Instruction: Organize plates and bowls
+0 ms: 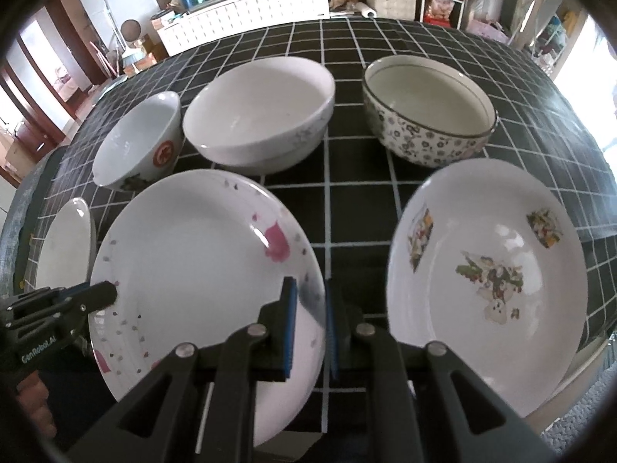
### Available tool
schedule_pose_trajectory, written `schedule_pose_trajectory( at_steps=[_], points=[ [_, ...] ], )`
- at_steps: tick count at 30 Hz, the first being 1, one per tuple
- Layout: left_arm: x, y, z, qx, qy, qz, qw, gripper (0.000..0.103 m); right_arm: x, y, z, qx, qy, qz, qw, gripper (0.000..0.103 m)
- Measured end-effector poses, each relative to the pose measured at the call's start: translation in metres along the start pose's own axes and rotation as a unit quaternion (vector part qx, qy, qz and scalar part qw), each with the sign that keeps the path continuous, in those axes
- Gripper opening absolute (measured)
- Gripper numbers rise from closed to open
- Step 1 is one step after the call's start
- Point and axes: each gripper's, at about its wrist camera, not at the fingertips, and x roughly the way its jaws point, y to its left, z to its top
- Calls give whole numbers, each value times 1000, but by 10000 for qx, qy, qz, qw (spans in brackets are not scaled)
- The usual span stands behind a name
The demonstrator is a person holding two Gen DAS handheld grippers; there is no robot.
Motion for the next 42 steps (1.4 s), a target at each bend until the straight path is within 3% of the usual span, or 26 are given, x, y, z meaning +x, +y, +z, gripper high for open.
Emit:
schedule_pose_trajectory(
  at_steps=[12,20,33,42],
  points=[
    [-37,16,-12,-83,-265,-131,9995,9,-26,19,3,94,-90,69,9999,18],
    [-78,58,-22,-341,-596,59,9976,9,-43,65,13,-314,-275,185,9990,18],
    [-98,148,-39,-1105,-653,616,9898,9,-8,164,21,-1108,57,472,9927,18],
    [-89,174,-37,-1297,-572,699,9874,9,20,195,19,-1275,306,503,9901,18]
  ],
)
